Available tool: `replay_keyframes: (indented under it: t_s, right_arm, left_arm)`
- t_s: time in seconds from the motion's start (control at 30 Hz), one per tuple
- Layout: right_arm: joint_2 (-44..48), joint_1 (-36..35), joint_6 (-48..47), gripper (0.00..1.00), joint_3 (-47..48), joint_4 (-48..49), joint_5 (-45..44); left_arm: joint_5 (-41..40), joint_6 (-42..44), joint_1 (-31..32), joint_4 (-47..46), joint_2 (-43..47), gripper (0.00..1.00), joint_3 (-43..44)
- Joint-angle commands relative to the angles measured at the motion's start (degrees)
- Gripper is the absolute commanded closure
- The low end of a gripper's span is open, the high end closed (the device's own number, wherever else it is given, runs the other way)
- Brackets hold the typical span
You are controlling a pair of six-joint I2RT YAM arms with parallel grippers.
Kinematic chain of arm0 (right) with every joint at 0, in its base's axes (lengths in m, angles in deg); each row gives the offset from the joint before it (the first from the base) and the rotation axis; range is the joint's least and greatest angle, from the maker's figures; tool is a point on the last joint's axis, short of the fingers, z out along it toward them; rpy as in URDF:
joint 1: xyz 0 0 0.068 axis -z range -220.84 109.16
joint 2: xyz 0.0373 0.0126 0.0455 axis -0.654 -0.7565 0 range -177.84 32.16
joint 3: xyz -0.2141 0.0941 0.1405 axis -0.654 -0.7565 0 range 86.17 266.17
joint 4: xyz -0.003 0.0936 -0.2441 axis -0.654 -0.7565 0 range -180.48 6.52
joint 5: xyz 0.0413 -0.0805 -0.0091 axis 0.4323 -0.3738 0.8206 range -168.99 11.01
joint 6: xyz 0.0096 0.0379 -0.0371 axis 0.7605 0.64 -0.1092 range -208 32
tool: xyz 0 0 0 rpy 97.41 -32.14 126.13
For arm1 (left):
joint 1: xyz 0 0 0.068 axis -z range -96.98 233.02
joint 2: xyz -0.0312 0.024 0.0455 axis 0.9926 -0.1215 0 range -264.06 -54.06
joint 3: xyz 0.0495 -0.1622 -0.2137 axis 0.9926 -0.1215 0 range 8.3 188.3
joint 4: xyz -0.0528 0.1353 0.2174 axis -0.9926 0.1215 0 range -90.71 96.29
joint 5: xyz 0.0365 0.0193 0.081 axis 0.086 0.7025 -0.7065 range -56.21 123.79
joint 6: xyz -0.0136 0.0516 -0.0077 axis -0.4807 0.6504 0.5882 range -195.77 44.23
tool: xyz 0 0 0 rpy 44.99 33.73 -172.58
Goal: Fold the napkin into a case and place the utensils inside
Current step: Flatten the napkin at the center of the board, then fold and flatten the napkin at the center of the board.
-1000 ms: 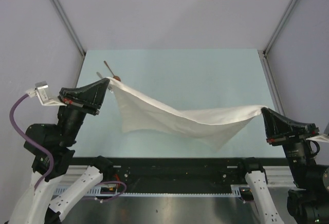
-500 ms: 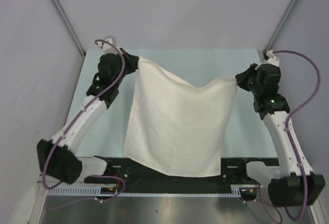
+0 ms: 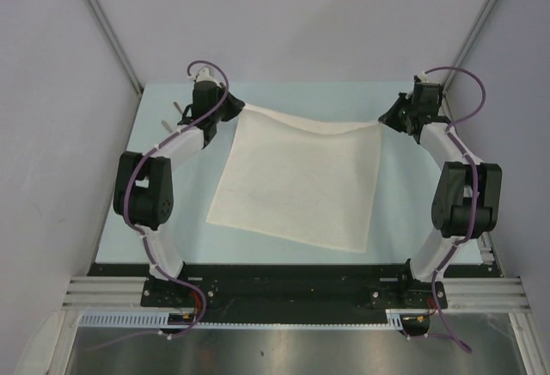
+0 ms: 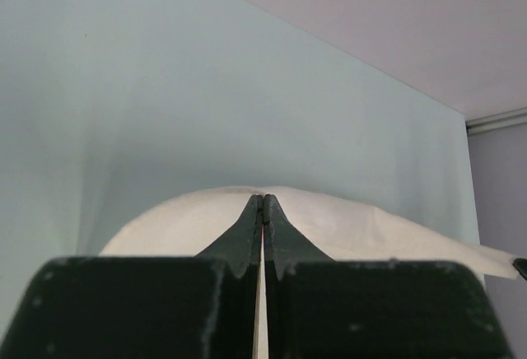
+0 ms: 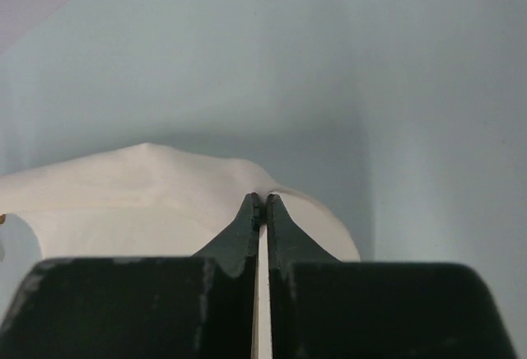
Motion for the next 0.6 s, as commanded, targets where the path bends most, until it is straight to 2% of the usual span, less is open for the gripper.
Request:
replay_keyframes:
  t_s: [0.0, 0.1, 0.17, 0.2, 0.27, 0.4, 0.57]
  right_arm:
    - [1.1, -0.8, 1.6, 1.00, 4.0, -8.0, 5.2]
    - [7.8, -1.1, 1.2, 1.00, -2.4, -12.1, 6.4]
    - [12.3, -1.5, 1.3, 1.00, -8.8, -15.8, 6.6]
    - [14.5, -2.0, 1.5, 1.00, -11.0, -17.1, 6.4]
    - [21.2, -2.7, 2.4, 1.00, -17.4, -21.1, 5.2]
    - [30.9, -4.9, 4.6, 1.00, -25.8, -27.3, 3.8]
    - [39.0, -6.8, 6.5, 1.00, -32.9, -33.7, 3.8]
  left_arm:
    - [2.4, -2.1, 0.1, 5.1, 3.3, 1.00, 1.1]
    - [1.8, 0.1, -0.2, 14.4, 9.0, 1.00, -2.6]
    - [3.2, 4.1, -0.4, 17.2, 12.2, 1.00, -5.0]
    - [3.7, 5.8, -0.5, 25.1, 13.3, 1.00, -5.2]
    - [2.1, 9.4, -0.6, 31.1, 15.8, 1.00, -5.6]
    - [1.8, 11.1, -0.9, 35.9, 21.9, 1.00, -14.0]
    - [-4.0, 12.4, -0.8, 41.7, 28.9, 1.00, -20.1]
